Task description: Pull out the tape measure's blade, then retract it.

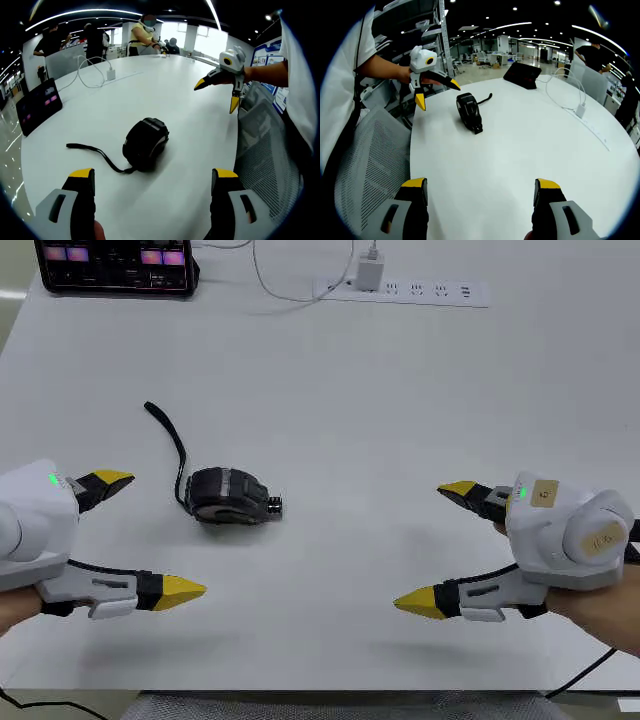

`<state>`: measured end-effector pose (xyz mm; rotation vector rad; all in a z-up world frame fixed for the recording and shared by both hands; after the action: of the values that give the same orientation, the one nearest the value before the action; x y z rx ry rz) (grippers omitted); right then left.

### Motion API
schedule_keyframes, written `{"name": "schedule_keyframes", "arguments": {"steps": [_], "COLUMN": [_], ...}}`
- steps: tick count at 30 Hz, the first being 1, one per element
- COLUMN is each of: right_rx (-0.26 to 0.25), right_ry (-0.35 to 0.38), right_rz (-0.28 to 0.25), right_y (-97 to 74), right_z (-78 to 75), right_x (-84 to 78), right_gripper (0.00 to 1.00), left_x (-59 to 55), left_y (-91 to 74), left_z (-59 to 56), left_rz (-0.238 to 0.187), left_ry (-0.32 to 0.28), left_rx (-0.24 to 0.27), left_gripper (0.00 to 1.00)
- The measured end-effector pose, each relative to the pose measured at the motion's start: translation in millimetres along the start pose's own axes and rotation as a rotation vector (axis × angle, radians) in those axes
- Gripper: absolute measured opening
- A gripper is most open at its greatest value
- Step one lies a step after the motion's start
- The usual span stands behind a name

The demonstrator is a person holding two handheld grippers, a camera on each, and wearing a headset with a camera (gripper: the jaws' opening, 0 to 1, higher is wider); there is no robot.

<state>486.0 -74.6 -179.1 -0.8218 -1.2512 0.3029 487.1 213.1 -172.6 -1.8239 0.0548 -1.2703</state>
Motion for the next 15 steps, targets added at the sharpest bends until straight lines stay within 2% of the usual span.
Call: {"name": "schedule_keyframes", "arguments": {"steps": [15], "right_rx": [0.024], "right_ry": [-0.044], "right_rz": [0.019], "right_y": [8.1], "right_z": [-6.8], "right_x": [6.4], "right_gripper": [0.86], "left_x": [1.0], "left_y": [6.3], "left_z": [4.6], "left_rz": [0.044], "left_ry": [0.060], "left_rx": [-0.032], "left_gripper": [0.92]}}
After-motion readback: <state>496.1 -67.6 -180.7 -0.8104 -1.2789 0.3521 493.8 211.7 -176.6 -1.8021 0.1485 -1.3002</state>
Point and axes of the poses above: the centre of the closed fingertips' face, and the gripper's own axes: y roughly forward along the fingers, z roughly to its left, x roughly out of its top, the point moved 4 cm from there along -y, roughly backward along the fingers
